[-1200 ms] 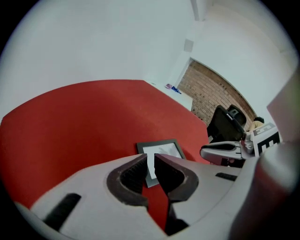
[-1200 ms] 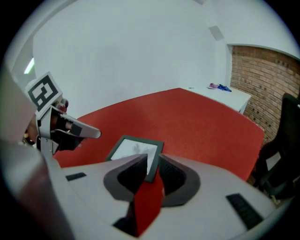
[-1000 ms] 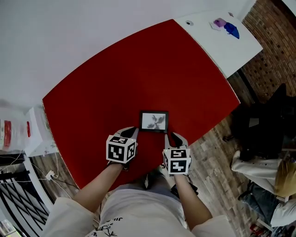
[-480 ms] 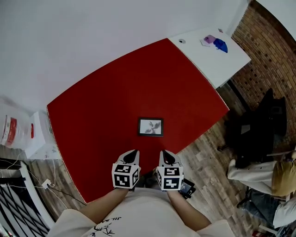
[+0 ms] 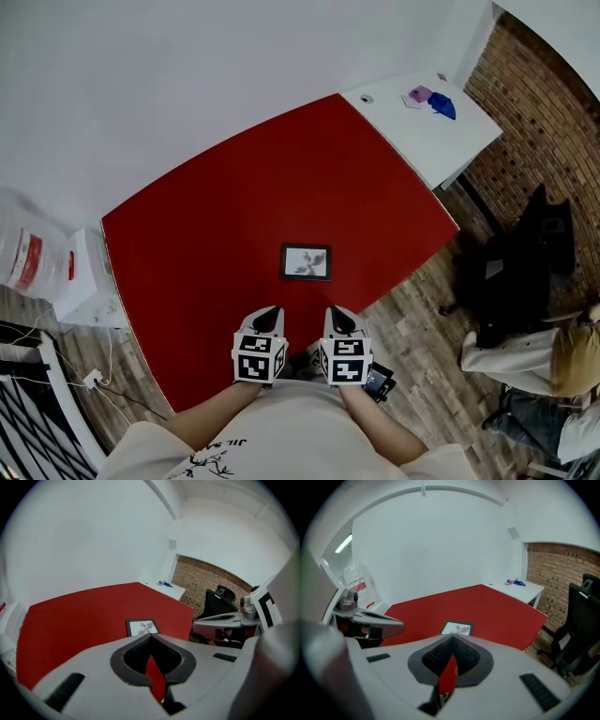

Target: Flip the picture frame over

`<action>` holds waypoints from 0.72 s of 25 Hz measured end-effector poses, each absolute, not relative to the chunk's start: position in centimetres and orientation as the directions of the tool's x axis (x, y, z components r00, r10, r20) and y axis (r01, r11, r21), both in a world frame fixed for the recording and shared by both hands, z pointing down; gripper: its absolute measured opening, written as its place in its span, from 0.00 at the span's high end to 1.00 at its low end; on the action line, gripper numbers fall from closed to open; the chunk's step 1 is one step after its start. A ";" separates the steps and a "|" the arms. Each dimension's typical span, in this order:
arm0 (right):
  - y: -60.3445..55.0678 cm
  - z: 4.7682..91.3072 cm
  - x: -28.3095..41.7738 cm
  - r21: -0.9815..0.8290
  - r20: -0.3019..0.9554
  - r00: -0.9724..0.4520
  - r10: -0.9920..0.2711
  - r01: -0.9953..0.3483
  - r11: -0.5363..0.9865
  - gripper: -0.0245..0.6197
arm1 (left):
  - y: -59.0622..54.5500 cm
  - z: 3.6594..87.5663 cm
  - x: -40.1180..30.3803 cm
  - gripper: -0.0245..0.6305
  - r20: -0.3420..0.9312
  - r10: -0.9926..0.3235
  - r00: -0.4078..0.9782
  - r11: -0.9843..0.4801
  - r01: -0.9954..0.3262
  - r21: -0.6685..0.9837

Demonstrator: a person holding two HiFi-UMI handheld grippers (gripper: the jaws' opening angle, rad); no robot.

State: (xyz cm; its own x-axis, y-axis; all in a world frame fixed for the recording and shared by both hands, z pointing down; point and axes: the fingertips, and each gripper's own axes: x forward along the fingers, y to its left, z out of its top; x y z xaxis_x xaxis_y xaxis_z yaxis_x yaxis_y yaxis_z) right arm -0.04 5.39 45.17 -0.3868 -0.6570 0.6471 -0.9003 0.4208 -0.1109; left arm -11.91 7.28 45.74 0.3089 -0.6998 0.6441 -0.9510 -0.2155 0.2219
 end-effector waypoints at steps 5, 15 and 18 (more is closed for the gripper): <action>5.5 44.7 0.5 -0.113 0.643 -0.382 -0.663 -0.904 0.412 0.95 | 7.1 45.1 -12.0 0.95 0.635 -0.710 0.304 -0.214 -0.953 0.217; 6.1 44.6 0.9 -0.113 0.646 -0.384 -0.660 -0.903 0.414 0.95 | 7.0 44.8 -11.8 0.95 0.631 -0.716 0.300 -0.223 -0.954 0.201; 6.2 44.7 1.0 -0.117 0.646 -0.387 -0.658 -0.902 0.416 0.95 | 7.1 44.8 -11.8 0.95 0.633 -0.714 0.301 -0.222 -0.954 0.203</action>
